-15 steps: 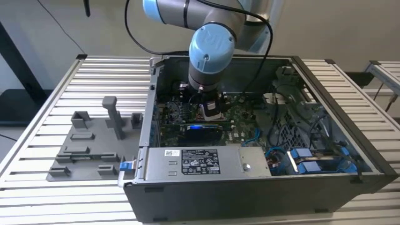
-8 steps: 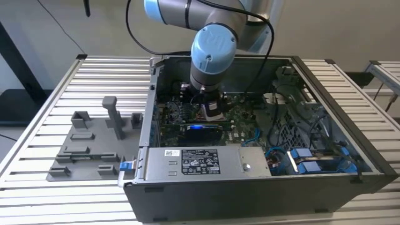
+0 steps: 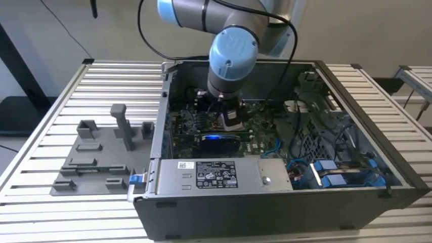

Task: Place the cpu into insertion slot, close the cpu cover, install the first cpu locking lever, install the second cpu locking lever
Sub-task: 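Install the first cpu locking lever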

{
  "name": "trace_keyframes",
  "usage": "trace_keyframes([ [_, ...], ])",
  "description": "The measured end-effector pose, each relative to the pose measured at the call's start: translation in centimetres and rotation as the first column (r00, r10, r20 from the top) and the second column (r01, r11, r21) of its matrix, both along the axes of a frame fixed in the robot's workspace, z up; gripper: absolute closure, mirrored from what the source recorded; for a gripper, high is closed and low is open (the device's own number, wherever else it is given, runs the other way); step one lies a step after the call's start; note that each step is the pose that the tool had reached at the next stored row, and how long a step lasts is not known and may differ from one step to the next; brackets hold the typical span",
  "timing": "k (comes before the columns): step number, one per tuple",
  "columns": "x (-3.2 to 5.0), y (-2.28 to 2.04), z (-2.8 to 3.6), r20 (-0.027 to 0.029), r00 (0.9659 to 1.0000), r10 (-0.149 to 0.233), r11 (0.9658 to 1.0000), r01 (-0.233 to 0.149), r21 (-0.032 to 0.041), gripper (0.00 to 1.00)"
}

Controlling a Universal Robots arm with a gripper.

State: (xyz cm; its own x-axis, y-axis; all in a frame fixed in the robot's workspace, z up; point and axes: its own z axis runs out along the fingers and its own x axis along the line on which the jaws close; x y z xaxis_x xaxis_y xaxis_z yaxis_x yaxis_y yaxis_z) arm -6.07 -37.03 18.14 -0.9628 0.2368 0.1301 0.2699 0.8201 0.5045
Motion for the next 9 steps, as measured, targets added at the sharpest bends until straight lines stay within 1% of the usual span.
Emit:
trace_keyframes([
  [9,0.62,0.16,-0.2,0.0,1.0,0.0,1.0,0.0,0.0,0.89],
])
